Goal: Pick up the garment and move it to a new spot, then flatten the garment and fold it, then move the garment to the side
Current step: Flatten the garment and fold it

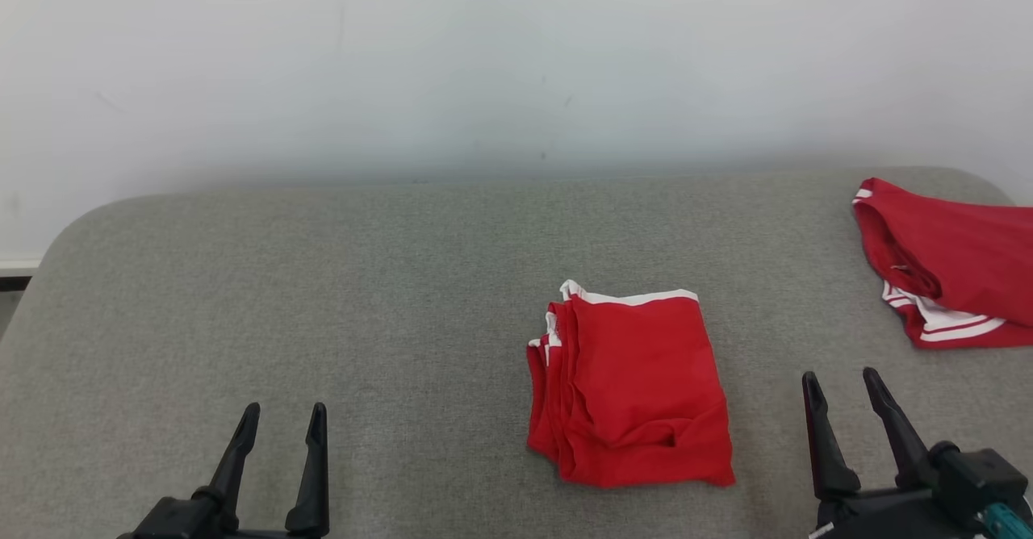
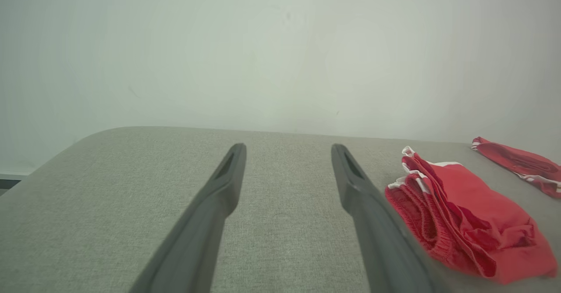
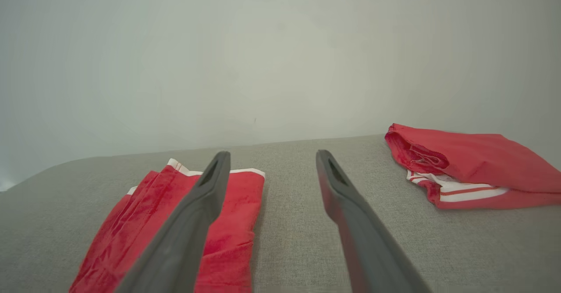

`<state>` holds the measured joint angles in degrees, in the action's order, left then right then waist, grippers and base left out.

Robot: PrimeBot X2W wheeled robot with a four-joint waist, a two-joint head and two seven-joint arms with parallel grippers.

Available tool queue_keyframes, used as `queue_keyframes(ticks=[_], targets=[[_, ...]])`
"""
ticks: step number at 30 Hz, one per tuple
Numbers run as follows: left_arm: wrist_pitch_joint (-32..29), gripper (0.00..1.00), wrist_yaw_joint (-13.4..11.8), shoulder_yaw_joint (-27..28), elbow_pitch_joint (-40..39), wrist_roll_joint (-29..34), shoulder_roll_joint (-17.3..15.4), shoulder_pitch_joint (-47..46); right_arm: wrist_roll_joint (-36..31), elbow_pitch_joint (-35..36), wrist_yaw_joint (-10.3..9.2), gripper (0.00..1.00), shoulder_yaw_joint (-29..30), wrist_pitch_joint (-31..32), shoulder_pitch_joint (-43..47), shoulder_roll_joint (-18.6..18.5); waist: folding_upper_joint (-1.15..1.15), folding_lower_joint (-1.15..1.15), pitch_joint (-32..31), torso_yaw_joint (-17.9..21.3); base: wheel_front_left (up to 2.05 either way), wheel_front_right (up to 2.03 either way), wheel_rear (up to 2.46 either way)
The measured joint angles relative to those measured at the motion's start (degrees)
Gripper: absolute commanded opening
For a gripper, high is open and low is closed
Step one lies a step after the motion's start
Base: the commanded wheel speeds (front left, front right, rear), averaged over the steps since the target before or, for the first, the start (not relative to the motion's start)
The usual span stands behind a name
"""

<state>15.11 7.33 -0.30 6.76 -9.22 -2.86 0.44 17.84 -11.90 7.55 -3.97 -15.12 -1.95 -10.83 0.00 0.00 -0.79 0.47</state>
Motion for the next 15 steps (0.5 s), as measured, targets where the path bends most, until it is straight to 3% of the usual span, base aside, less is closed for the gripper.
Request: queue_keyframes(ticks=[15], targets=[[0.0,1.0,0.12,0.63,-0.18,0.6,-0.15,1.43,-2.41,1.27,0.0,1.0,2.34,0.0,5.58,0.8,0.0,0.0,-1.04,-0.1,0.0,0.0,0.0]])
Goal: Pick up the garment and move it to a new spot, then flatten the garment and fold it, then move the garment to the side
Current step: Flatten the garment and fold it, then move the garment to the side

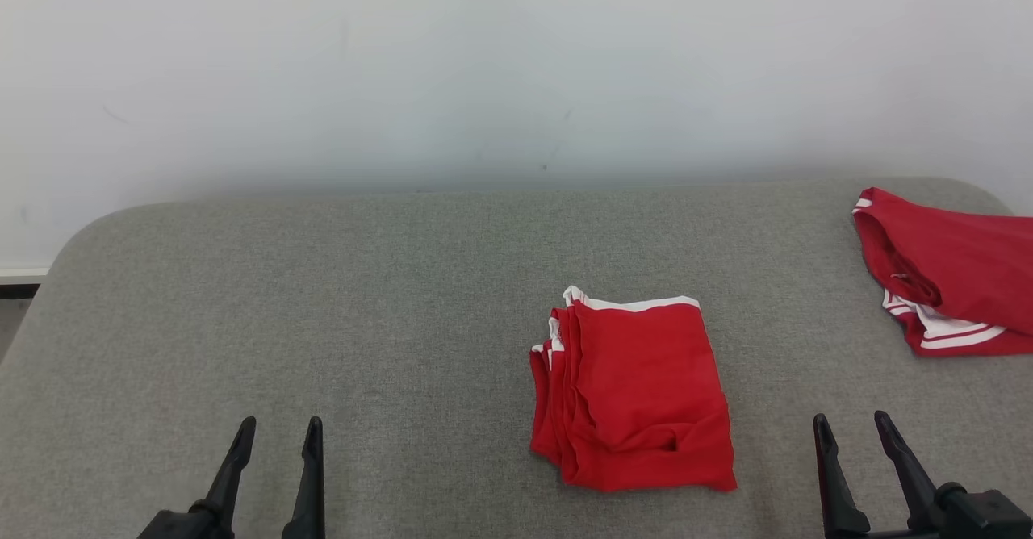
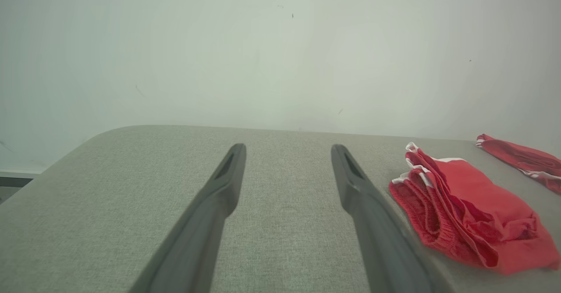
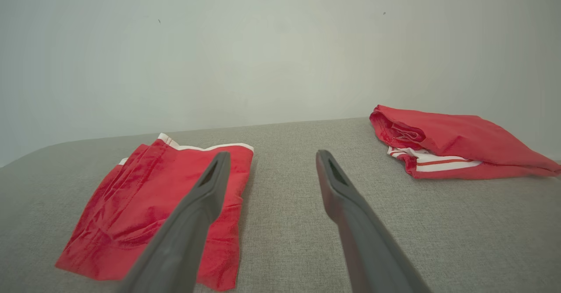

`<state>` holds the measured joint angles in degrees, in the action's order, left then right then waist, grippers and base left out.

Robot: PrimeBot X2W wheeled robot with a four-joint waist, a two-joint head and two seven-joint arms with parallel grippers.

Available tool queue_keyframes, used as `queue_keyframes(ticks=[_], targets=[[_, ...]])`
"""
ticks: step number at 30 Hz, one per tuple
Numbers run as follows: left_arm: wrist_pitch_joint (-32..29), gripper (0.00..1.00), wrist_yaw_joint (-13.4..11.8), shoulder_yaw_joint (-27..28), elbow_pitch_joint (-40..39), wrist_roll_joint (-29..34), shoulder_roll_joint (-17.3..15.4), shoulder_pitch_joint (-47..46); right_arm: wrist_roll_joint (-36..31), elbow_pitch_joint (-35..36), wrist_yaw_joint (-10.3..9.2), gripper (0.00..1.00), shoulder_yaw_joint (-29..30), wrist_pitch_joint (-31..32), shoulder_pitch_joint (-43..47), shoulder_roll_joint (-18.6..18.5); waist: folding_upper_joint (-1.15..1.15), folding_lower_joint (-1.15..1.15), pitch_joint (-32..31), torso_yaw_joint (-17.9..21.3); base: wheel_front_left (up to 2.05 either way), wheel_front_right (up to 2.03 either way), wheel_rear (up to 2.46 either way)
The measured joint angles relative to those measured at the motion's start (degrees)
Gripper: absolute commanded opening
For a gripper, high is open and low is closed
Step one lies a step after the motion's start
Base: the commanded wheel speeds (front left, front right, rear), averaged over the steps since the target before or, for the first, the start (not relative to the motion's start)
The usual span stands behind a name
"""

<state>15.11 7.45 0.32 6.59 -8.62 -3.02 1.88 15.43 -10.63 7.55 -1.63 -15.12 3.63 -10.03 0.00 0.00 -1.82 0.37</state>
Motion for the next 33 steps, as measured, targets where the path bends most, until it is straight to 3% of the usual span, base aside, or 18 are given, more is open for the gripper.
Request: queue_keyframes(ticks=[33], targets=[[0.0,1.0,-0.38,0.4,-0.11,2.5,-0.77,1.95,-1.36,3.28,0.0,1.0,0.48,4.57,2.18,1.25,0.0,0.01,-0.5,-1.28,0.0,0.0,0.0]])
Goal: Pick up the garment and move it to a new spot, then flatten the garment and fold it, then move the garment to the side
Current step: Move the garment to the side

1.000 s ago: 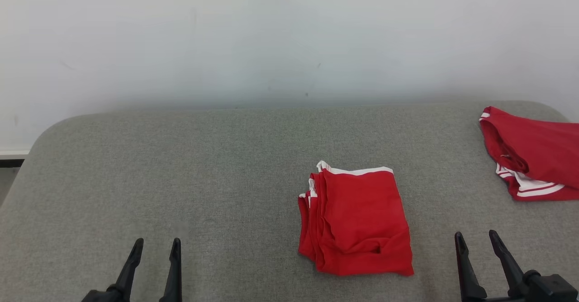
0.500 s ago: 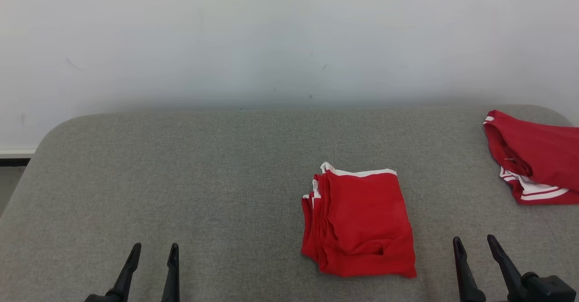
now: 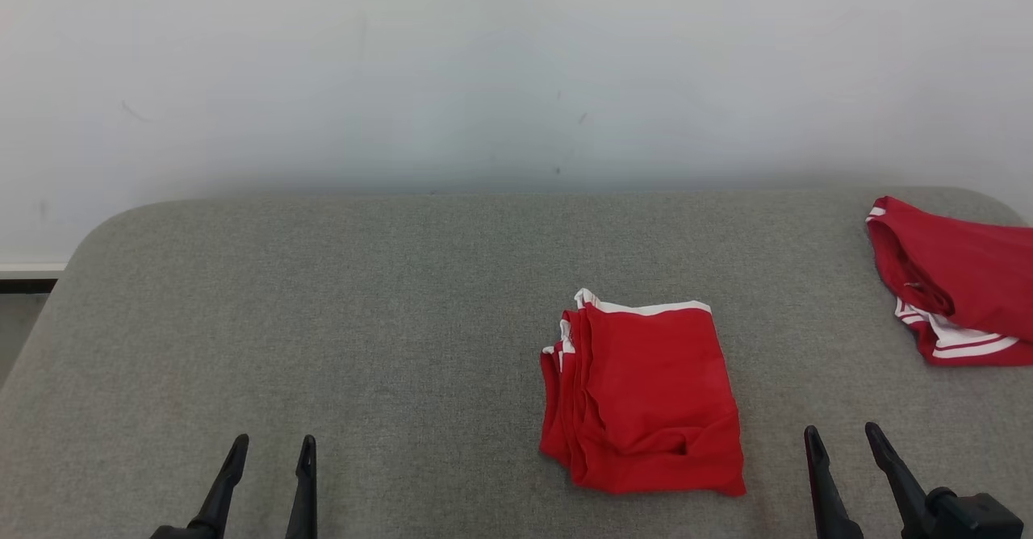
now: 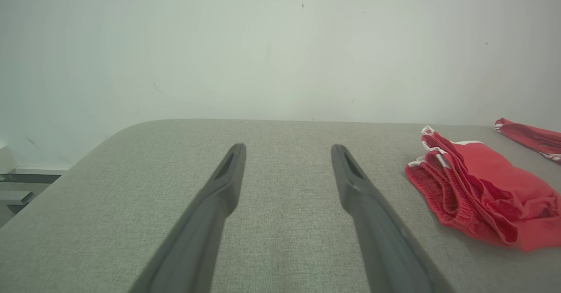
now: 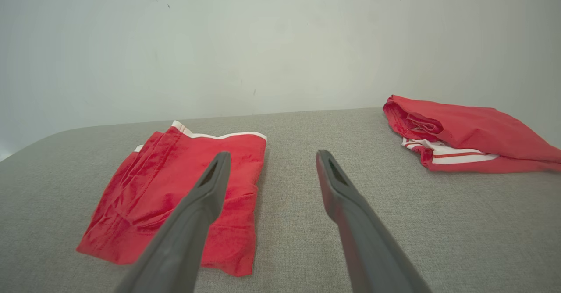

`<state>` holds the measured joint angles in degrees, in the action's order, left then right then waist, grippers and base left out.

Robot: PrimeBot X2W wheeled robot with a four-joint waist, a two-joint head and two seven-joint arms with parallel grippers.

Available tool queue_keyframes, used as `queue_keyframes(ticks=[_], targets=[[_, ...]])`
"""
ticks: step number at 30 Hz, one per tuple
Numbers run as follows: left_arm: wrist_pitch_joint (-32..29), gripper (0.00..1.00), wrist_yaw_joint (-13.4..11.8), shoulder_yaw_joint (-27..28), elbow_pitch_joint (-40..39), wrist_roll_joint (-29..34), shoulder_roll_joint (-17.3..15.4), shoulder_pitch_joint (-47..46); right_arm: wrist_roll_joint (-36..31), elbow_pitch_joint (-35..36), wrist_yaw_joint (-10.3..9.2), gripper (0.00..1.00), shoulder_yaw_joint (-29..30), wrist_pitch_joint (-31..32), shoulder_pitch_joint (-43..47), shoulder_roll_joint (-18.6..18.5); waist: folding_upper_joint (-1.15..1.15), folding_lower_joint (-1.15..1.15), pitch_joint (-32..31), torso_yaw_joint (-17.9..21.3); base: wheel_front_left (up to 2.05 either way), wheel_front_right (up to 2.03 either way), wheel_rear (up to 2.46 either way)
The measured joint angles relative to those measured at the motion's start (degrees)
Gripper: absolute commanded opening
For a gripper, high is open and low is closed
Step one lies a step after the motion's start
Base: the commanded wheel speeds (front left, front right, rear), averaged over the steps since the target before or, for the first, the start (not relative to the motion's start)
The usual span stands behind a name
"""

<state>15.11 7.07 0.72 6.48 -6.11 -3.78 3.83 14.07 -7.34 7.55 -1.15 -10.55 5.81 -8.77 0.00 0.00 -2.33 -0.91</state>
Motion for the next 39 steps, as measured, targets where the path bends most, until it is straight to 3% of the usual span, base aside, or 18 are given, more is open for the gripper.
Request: queue_keyframes(ticks=[13,19,31,39], targets=[[0.0,1.0,-0.16,-0.15,0.0,0.07,-0.14,0.07,0.48,-1.32,0.0,1.0,-0.35,-0.36,-0.49,-0.12,0.0,0.0,0.05,-0.15,0.0,0.0,0.0],[0.0,1.0,-0.18,-0.45,0.01,0.07,-0.18,0.09,1.13,-3.94,0.0,1.0,-2.9,0.59,-6.37,-1.66,0.0,0.0,0.31,-0.68,0.0,0.0,0.0],[0.0,1.0,-0.08,-2.78,0.78,0.15,-0.19,-1.3,2.5,-22.6,0.0,1.0,-7.37,2.92,-22.1,-5.31,0.0,0.0,2.42,-4.62,0.0,0.0,0.0],[0.0,1.0,-0.05,-3.19,1.25,-0.29,-0.05,-3.62,3.67,-36.97,0.0,1.0,-9.33,0.92,-29.25,-5.09,-0.01,0.01,5.83,-6.96,0.0,0.0,0.0]])
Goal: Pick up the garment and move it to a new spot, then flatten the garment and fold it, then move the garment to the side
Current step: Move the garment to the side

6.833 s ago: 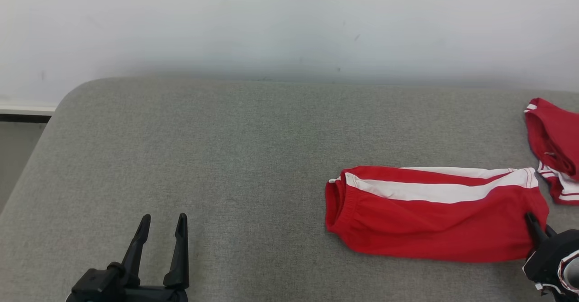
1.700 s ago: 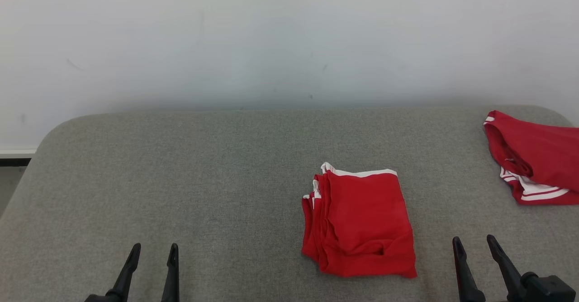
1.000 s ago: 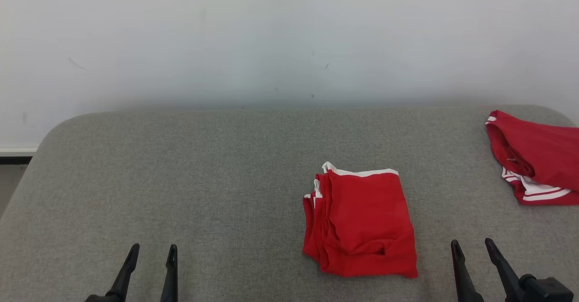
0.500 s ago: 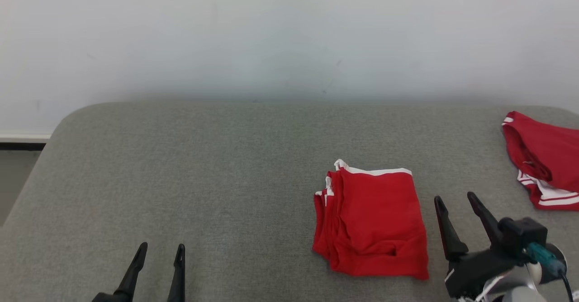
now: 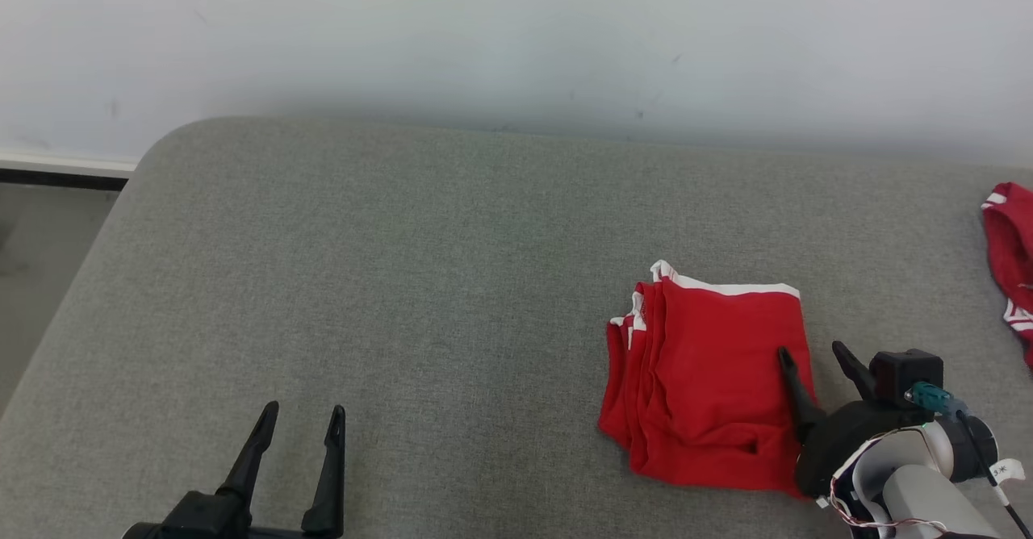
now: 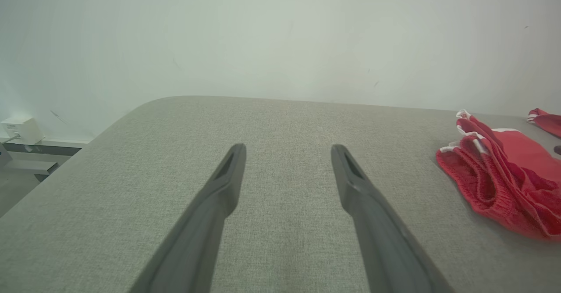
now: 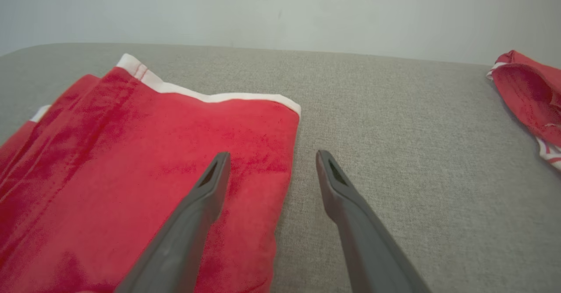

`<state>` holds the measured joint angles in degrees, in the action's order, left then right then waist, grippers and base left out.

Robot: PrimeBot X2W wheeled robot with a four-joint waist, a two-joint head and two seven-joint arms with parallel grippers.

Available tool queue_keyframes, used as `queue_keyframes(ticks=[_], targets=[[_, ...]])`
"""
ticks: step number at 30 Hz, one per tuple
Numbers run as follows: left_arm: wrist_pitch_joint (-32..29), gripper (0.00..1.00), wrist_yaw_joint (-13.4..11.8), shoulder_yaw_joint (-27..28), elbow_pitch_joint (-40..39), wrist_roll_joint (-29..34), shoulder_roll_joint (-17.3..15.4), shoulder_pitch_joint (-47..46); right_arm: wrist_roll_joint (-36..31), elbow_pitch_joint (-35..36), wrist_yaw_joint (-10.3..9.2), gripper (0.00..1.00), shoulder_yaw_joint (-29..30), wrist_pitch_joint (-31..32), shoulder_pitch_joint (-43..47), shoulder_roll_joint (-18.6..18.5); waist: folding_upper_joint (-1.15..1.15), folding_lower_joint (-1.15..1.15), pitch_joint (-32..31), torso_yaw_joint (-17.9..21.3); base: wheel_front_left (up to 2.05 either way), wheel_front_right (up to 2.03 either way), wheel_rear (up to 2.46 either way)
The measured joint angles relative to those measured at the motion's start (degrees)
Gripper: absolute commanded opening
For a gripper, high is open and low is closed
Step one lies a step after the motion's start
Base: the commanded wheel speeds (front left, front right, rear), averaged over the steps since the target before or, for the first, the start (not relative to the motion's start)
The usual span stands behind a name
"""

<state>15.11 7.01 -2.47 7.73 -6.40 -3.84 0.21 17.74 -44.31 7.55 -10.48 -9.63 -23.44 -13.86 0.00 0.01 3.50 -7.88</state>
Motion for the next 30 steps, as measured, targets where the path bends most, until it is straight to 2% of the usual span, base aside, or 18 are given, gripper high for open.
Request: queue_keyframes(ticks=[4,9,10,11,15,19,25,30], targets=[[0.0,1.0,-0.01,-0.2,0.14,-0.01,0.15,-1.07,1.0,-6.25,0.0,1.0,-0.78,-1.1,-2.11,0.69,0.0,0.0,1.38,-0.85,0.0,0.0,0.0],[0.0,1.0,-0.45,0.01,0.2,-0.1,0.31,-1.15,3.07,-10.79,0.0,1.0,-3.05,-2.53,-2.47,2.88,0.0,0.0,1.94,-1.03,0.0,0.0,0.0],[0.0,1.0,-0.46,0.07,0.19,-0.18,0.32,-1.12,3.6,-11.26,0.0,0.48,-3.63,-2.72,-2.48,3.1,0.0,0.0,1.89,-0.84,0.0,0.0,0.0],[0.0,1.0,-0.52,0.19,0.15,-0.25,0.35,-1.07,4.22,-11.76,0.0,0.01,-4.1,-2.91,-2.49,3.33,0.0,-0.01,1.85,-0.62,0.0,0.0,0.0],[0.0,1.0,-0.52,0.2,0.15,-0.33,0.41,-1.14,6.37,-12.83,0.01,0.0,-6.41,-3.22,-3.31,3.45,0.0,-0.01,2.1,0.25,0.0,0.0,0.0],[0.0,1.0,-0.51,0.12,-0.14,-0.52,0.48,-2.21,6.9,-12.68,0.01,0.0,-9.4,-3.49,-5.87,1.67,0.0,-0.01,3.12,0.92,0.0,0.0,0.0],[0.0,1.0,-0.42,-1.42,-1.02,-0.76,0.7,-4.31,6.73,-10.31,0.01,0.0,-15.84,-2.56,-12.85,-4.15,0.0,-0.01,5.78,2.33,0.0,0.0,0.0],[0.0,1.0,-0.45,-2.12,-2.64,-1.16,0.83,-7.22,7.79,-5.57,0.01,0.0,-21.68,-0.44,-19.69,-11.29,0.0,0.0,9.49,3.71,0.0,0.0,0.0]])
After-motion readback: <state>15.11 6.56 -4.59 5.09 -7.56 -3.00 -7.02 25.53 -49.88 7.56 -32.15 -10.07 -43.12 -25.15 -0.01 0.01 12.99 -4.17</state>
